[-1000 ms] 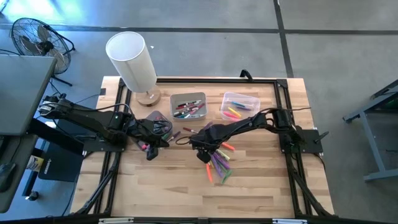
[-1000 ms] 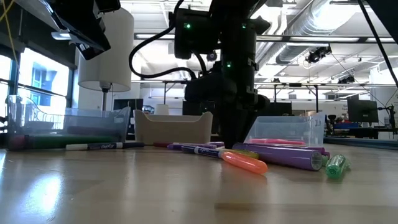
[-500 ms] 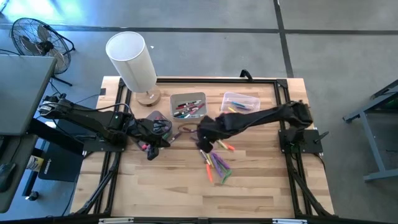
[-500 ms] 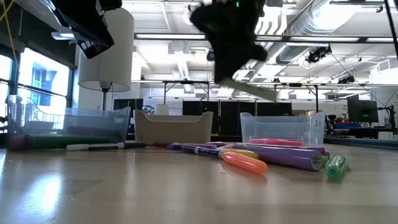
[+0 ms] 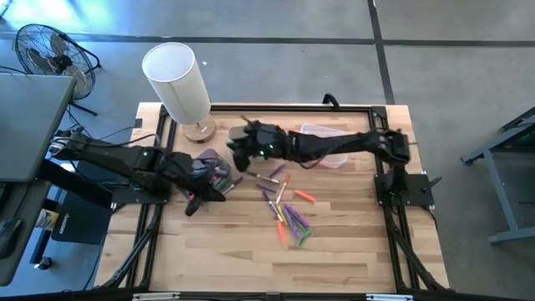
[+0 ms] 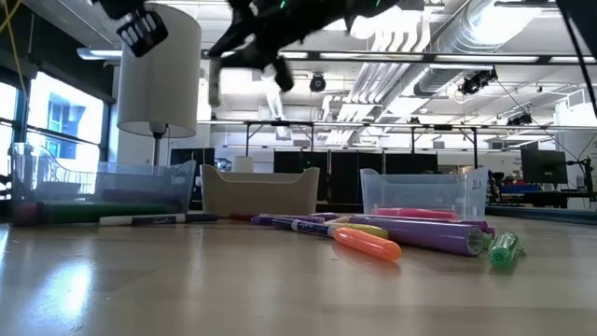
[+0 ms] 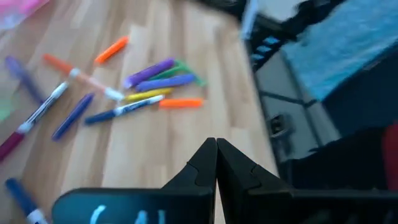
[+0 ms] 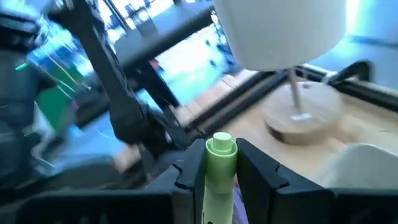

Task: Pick & Place Markers
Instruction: Put the light green highlighter pen into the black bin, then put the blue marker pen into the white bin

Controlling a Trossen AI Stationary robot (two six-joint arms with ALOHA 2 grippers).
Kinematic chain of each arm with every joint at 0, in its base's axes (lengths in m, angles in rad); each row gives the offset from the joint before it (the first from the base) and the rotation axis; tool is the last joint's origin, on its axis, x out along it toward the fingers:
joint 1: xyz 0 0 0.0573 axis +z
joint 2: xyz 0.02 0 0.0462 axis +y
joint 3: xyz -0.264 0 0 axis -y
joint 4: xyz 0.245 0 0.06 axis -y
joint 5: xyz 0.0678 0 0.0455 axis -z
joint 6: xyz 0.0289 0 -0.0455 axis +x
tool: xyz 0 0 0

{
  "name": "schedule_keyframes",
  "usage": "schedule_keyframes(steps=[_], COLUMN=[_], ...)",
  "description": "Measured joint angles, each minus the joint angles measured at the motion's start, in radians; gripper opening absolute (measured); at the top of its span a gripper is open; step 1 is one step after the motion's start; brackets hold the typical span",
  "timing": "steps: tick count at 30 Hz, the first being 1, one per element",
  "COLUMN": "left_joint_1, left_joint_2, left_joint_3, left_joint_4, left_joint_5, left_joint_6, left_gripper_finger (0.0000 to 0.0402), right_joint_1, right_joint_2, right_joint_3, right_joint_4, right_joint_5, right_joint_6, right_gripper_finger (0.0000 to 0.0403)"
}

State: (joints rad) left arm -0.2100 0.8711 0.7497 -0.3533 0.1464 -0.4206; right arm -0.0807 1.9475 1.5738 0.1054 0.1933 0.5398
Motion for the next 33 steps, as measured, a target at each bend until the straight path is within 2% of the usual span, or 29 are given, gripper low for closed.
schedule_keyframes(steps=[3,7,13,19,22,27,30,33], left_joint_1=[0.0,0.0,0.0,0.0,0.0,0.0,0.0,0.0], left_joint_2=[-0.046,-0.096,-0.13,-0.129,-0.129,-0.129,-0.129,-0.124], left_joint_3=[0.003,0.001,0.001,0.0,0.0,0.0,0.0,0.0], left_joint_4=[0.029,0.019,-0.039,-0.08,-0.086,-0.093,-0.093,-0.092], left_joint_5=[0.014,-0.001,-0.045,-0.052,-0.052,-0.052,-0.053,-0.053], left_joint_6=[0.019,0.031,0.034,0.032,0.033,0.031,0.017,-0.004], left_gripper_finger=[0.0,0.0,0.0,0.0,0.0,0.0,0.0,0.0], right_joint_1=[-0.032,-0.036,-0.012,-0.002,-0.014,-0.048,-0.078,-0.099], right_joint_2=[0.097,0.235,0.4,0.459,0.459,0.405,0.33,0.261], right_joint_3=[0.0,0.025,0.202,0.375,0.41,0.426,0.429,0.428], right_joint_4=[0.196,0.393,0.42,0.164,0.098,-0.041,-0.259,-0.534], right_joint_5=[-0.093,-0.12,-0.13,-0.181,-0.18,-0.288,-0.362,-0.317], right_joint_6=[0.08,0.129,0.064,-0.003,-0.011,-0.055,-0.055,-0.122], right_gripper_finger=[0.0068,0.0065,0.0077,0.0115,0.0144,0.0186,0.0194,0.0188])
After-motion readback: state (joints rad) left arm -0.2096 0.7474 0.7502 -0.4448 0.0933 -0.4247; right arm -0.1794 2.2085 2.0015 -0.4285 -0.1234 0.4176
